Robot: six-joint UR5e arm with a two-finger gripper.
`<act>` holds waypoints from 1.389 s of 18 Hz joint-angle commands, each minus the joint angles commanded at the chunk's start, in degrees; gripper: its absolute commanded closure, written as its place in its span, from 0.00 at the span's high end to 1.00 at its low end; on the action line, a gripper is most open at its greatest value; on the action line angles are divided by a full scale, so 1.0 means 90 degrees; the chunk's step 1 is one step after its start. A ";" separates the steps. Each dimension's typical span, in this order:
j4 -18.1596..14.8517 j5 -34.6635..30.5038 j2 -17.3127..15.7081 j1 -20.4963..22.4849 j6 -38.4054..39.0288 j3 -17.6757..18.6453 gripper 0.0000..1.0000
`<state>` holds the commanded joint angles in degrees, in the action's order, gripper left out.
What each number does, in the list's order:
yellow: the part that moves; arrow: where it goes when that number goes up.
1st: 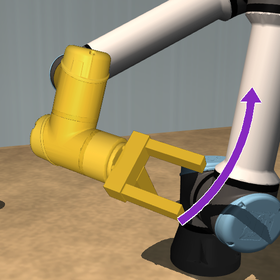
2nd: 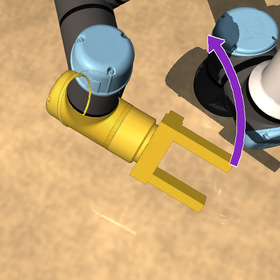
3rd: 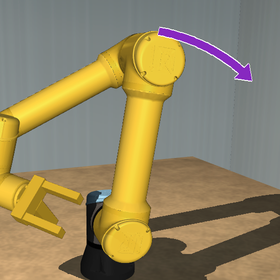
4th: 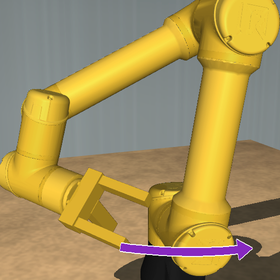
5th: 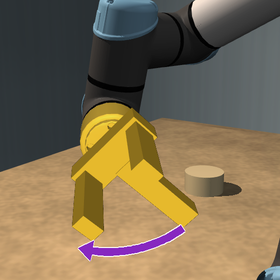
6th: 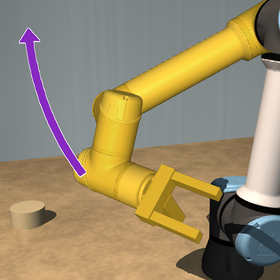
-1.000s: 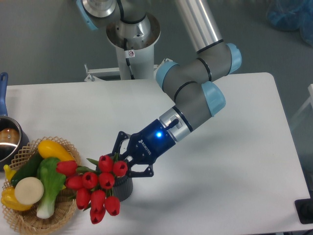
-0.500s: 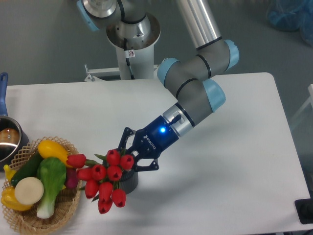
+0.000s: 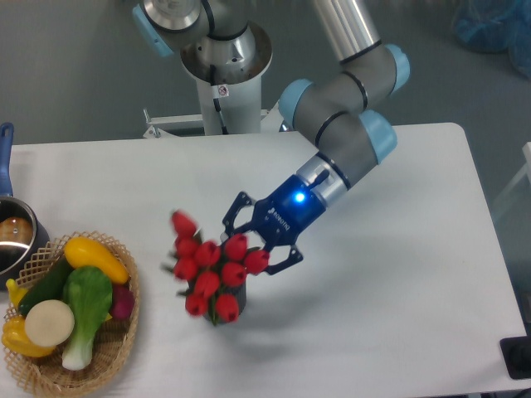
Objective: Insert the flowers into the vase
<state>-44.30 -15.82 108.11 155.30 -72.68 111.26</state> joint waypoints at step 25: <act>0.0020 -0.4909 0.0555 0.1485 -0.1026 -0.1569 1.00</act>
<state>-44.12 -60.00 113.10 168.66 -81.91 97.14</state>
